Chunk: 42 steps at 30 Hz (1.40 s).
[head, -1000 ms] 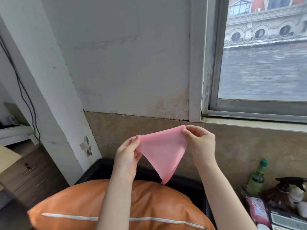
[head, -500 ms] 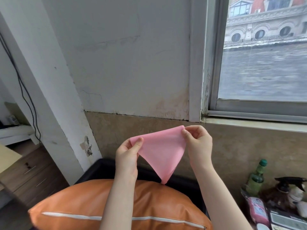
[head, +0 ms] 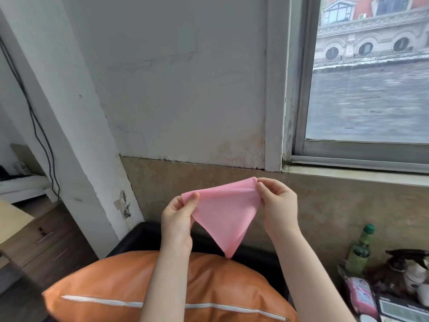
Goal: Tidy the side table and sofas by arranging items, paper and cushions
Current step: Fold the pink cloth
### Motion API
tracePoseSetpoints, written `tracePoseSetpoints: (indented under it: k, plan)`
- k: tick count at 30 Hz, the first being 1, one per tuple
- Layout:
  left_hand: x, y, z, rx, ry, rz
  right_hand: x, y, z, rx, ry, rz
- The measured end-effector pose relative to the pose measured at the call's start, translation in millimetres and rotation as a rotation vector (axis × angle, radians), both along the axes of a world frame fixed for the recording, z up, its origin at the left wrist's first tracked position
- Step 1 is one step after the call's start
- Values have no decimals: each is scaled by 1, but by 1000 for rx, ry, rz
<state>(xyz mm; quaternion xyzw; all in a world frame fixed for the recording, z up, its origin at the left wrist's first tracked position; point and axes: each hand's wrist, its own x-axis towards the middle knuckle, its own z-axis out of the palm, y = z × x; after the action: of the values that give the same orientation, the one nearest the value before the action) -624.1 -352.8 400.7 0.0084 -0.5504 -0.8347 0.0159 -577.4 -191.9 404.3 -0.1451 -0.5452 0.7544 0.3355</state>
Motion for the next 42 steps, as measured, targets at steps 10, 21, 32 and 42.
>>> tracePoseSetpoints:
  k: [10, 21, 32, 42]
  plan:
    - [-1, -5, 7, 54, -24, -46, -1, 11, 1, 232, -48, 166]
    - [-6, -10, 3, -243, 257, -66, -5, 7, -4, 317, -115, 65]
    - [-16, -13, 1, -825, 410, 197, -16, 6, -5, 287, -99, 190]
    - [-8, -17, 8, -528, 378, -10, -14, 5, -3, 420, -159, 102]
